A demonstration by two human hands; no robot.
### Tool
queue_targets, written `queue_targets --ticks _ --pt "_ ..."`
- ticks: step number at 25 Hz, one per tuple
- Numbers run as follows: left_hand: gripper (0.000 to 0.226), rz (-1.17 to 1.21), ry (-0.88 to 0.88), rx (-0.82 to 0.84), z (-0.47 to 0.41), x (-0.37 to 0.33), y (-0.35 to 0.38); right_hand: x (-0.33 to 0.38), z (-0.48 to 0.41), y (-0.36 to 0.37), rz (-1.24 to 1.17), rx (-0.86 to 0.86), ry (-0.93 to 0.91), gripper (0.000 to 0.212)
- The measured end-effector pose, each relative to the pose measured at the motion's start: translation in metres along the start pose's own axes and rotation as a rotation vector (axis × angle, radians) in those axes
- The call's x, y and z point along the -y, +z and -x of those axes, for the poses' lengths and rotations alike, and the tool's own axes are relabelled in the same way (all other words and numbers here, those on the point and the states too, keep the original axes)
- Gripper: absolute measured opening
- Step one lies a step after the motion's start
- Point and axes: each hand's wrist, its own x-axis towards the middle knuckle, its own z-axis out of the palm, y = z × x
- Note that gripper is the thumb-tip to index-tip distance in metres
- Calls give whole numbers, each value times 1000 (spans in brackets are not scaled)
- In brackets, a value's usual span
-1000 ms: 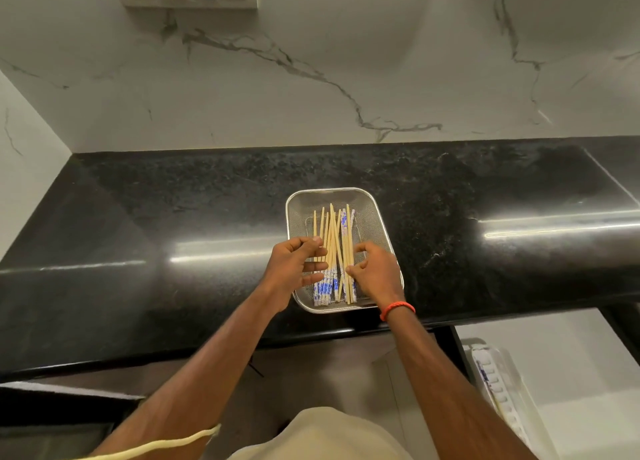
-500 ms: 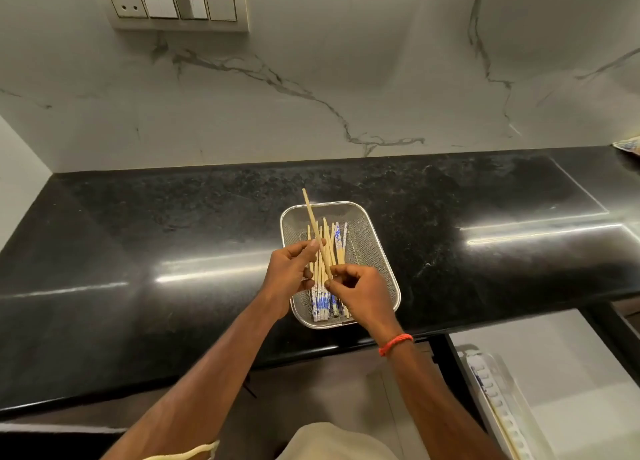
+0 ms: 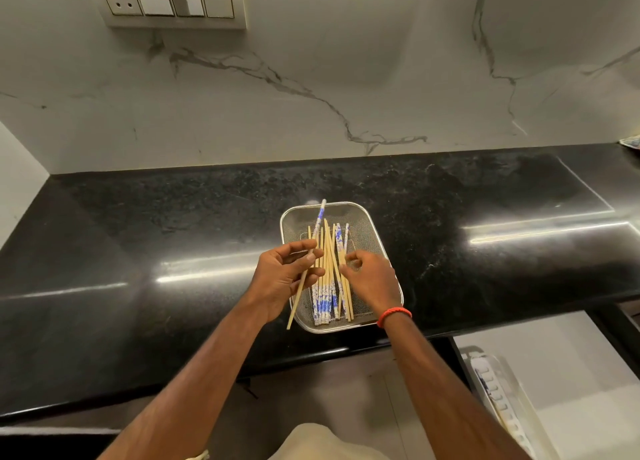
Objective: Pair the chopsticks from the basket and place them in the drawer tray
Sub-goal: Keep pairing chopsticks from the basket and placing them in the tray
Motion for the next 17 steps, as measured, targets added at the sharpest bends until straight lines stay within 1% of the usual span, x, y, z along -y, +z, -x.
queue_targets --ticks 1,3,8,11,13,15,17 --pt "33 -3 11 -7 1 0 -2 -6 0 5 89 53 25 32" --pt "35 16 24 -34 3 1 -2 -13 2 13 139 93 43 30" --pt "49 128 19 -82 6 5 2 -16 2 17 40 79 39 31" --pt "48 131 -22 -99 7 6 6 -16 2 8 -31 98 68 28" --pt "44 108 -36 -113 6 7 9 -13 6 0 -193 72 92 26" --pt "39 83 -44 -119 6 7 13 -6 16 -11 -443 54 109 26" --pt "35 52 -47 -114 6 6 18 2 31 -20 -637 51 78 22"
